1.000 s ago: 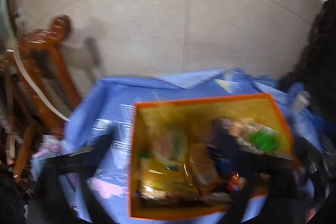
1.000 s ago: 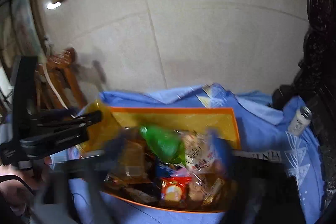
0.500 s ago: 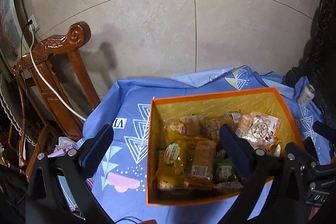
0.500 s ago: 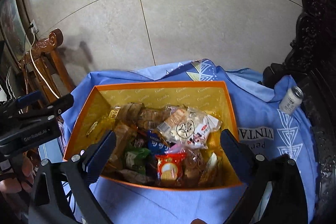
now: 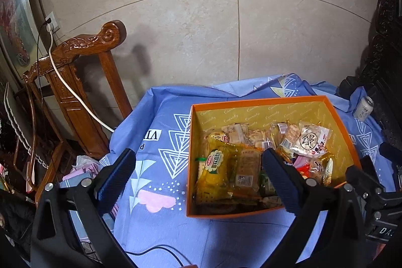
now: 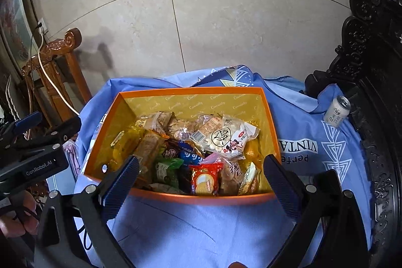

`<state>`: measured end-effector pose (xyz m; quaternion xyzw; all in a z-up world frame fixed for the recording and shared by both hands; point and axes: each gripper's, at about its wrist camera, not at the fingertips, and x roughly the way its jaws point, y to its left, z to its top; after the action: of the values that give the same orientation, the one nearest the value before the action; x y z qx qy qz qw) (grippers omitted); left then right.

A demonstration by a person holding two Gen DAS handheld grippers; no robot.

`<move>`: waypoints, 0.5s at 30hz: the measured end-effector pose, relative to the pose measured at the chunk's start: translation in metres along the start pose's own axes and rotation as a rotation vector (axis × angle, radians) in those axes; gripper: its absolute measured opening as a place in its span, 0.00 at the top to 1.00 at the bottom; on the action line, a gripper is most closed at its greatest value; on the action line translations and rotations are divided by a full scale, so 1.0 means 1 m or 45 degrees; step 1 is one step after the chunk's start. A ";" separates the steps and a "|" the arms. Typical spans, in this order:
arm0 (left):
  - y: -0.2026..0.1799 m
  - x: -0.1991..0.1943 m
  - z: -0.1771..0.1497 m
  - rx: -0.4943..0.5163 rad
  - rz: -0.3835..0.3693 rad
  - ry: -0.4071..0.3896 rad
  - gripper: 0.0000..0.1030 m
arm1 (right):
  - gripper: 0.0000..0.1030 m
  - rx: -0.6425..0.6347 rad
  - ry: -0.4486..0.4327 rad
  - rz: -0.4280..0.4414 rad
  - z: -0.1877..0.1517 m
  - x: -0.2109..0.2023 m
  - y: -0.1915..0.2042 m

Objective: Organize snacks

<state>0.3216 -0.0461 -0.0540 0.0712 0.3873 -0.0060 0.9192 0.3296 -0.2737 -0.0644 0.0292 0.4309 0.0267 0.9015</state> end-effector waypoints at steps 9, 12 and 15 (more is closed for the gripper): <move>0.002 -0.010 -0.007 -0.008 -0.011 0.006 0.04 | 0.03 -0.016 -0.008 0.000 -0.006 -0.010 0.005; 0.002 -0.011 -0.008 -0.004 -0.021 0.007 0.04 | 0.03 -0.021 -0.009 -0.001 -0.007 -0.011 0.006; 0.002 -0.013 -0.009 -0.011 -0.016 0.002 0.04 | 0.03 -0.022 -0.008 0.001 -0.007 -0.011 0.006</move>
<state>0.3065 -0.0439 -0.0507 0.0646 0.3883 -0.0100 0.9192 0.3172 -0.2685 -0.0597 0.0217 0.4278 0.0305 0.9031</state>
